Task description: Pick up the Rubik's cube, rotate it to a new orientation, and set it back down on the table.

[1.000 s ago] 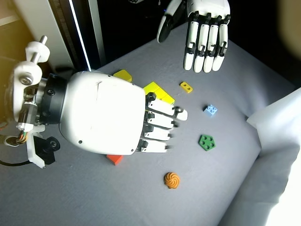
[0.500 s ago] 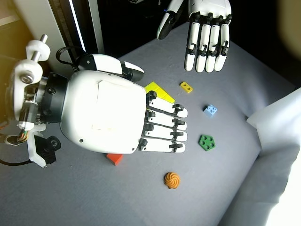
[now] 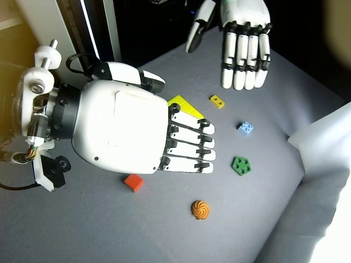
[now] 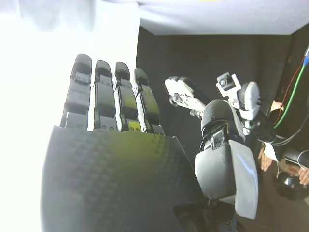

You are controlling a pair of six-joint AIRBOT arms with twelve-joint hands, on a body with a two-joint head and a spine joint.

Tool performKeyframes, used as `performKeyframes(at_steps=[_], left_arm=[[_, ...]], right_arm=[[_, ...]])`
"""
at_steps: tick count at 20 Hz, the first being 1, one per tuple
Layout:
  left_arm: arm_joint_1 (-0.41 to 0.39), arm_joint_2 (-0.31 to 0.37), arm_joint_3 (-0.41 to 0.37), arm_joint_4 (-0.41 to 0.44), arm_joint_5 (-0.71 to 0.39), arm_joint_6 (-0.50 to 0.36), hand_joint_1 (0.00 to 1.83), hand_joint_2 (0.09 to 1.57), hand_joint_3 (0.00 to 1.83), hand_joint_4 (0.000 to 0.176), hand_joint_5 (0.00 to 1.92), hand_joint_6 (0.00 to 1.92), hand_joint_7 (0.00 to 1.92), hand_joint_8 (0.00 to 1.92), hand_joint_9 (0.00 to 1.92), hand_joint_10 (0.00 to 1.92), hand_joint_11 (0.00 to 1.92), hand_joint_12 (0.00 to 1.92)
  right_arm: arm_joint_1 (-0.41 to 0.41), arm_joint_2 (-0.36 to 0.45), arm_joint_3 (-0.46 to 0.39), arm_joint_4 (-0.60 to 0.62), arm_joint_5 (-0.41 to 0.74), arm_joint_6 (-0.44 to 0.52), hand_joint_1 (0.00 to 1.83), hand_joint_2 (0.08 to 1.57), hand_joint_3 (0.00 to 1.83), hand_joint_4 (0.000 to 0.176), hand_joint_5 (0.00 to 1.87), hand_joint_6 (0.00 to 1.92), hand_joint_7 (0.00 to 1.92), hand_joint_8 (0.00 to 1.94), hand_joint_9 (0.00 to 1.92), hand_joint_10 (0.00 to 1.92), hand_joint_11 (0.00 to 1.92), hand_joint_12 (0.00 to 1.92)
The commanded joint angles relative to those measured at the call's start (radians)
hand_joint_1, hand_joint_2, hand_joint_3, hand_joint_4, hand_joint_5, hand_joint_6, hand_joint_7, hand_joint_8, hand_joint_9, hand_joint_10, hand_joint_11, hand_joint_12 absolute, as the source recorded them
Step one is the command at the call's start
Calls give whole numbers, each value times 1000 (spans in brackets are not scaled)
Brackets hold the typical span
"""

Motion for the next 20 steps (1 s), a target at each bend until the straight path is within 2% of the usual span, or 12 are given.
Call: performKeyframes(at_steps=[1,3,4,5,6,9,10,12,13,16,18,20], left_arm=[[-16,-8,-7,-10,-123,26,135,1197,1,0,249,0,249,2,206,2,0,463],[-10,-41,-21,-134,-190,119,381,1148,0,0,284,7,273,5,230,6,0,529],[-6,-59,-23,-181,-215,141,413,1135,0,0,275,2,264,1,223,2,0,516],[2,-79,-23,-211,-236,149,450,1151,0,0,270,0,240,2,197,2,0,442],[10,-98,-23,-238,-256,159,605,1144,0,0,257,2,231,1,189,1,0,409],[26,-149,-19,-332,-291,189,829,1107,0,0,234,4,212,1,177,1,0,474],[29,-162,-18,-359,-297,196,798,1110,0,0,231,2,196,0,160,0,0,476],[32,-192,-17,-433,-312,216,1081,1014,0,0,293,16,193,1,134,1,0,420],[33,-207,-17,-469,-321,225,1097,976,0,0,293,10,196,1,145,4,0,463],[31,-233,-21,-553,-339,253,1209,932,0,0,184,2,97,1,15,1,0,151],[24,-246,-28,-617,-353,274,1241,933,0,0,195,2,98,1,13,0,0,58],[12,-260,-31,-684,-364,288,1198,939,0,0,157,0,67,0,2,0,0,11]], right_arm=[[11,1,-3,51,-8,5,0,1215,4,0,113,10,87,10,29,8,13,68],[11,1,-3,51,-3,4,0,1219,3,0,101,11,78,14,21,8,24,23],[11,1,-3,50,-3,4,0,1212,0,0,96,8,73,10,15,5,15,18],[11,1,-3,46,-3,4,0,1211,0,0,72,1,53,2,2,0,2,3],[11,1,-3,43,-2,4,0,1218,2,0,78,4,59,4,2,1,7,3],[11,1,-3,41,-2,4,0,1215,0,0,76,3,54,2,0,0,0,0],[11,1,-3,41,-1,4,0,1213,0,0,61,0,38,0,0,0,0,0],[11,1,-3,41,1,4,0,1215,0,0,63,2,42,3,0,0,0,0],[11,1,-3,41,2,4,0,1217,1,0,86,10,66,11,17,6,23,10],[11,1,-3,41,4,4,0,1224,3,0,41,0,16,0,0,0,0,0],[11,1,-3,40,6,4,0,1217,0,0,62,7,46,10,2,0,1,0],[11,1,-3,40,7,4,0,1217,0,0,69,9,45,8,0,0,0,0]])
